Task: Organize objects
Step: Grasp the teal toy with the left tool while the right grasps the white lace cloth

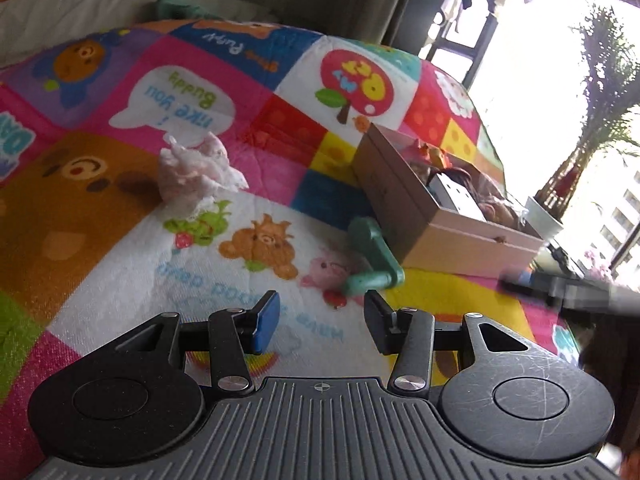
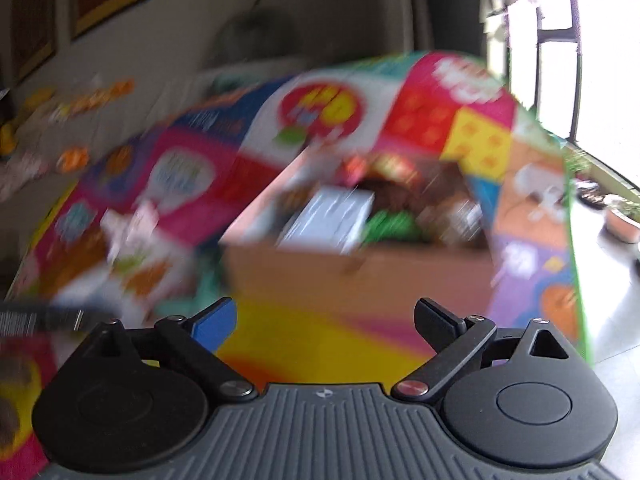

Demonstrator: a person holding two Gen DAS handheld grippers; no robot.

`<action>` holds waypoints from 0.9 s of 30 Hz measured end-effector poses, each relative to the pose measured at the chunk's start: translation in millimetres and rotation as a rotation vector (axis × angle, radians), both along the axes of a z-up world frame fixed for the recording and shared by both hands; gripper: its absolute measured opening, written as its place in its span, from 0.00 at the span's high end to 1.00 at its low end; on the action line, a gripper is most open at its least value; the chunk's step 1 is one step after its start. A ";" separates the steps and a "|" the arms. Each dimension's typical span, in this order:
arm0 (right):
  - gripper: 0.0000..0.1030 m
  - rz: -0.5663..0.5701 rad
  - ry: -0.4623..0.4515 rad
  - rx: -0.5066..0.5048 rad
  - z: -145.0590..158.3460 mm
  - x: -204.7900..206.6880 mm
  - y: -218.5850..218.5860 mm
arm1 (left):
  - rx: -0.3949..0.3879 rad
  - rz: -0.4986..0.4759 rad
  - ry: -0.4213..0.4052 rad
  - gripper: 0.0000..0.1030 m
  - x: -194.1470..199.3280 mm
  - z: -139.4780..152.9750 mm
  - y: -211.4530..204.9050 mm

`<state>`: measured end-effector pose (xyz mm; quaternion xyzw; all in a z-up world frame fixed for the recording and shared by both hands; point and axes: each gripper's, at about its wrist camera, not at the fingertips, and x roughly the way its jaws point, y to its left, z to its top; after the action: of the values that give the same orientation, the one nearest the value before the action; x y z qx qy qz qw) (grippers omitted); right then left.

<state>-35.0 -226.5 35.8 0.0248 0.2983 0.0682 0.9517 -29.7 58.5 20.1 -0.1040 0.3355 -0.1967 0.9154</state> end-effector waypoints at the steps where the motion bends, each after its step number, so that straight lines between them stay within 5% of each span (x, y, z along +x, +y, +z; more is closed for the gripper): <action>1: 0.07 0.016 0.010 0.003 -5.1 -4.3 5.7 | 0.002 0.006 -0.004 0.51 0.5 1.9 -0.6; 9: 0.01 0.044 0.013 -0.010 -19.2 -15.5 21.2 | -0.048 -0.016 0.019 0.51 20.1 14.8 -31.7; 17: 0.00 0.028 0.007 0.020 -20.3 -15.7 15.0 | 0.105 -0.068 0.040 0.51 59.9 -1.1 -97.7; 22: 0.00 0.031 0.016 0.039 -21.4 -14.8 12.1 | 0.156 -0.027 0.033 0.77 62.1 -6.2 -92.9; 27: 0.00 0.034 0.022 0.039 -21.3 -14.2 12.4 | 0.134 -0.022 0.051 0.82 31.7 -2.6 -51.9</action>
<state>-49.2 -214.1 14.5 0.0389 0.3075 0.0901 0.9465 2.0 6.6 17.5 -0.0439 0.3723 -0.1811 0.9092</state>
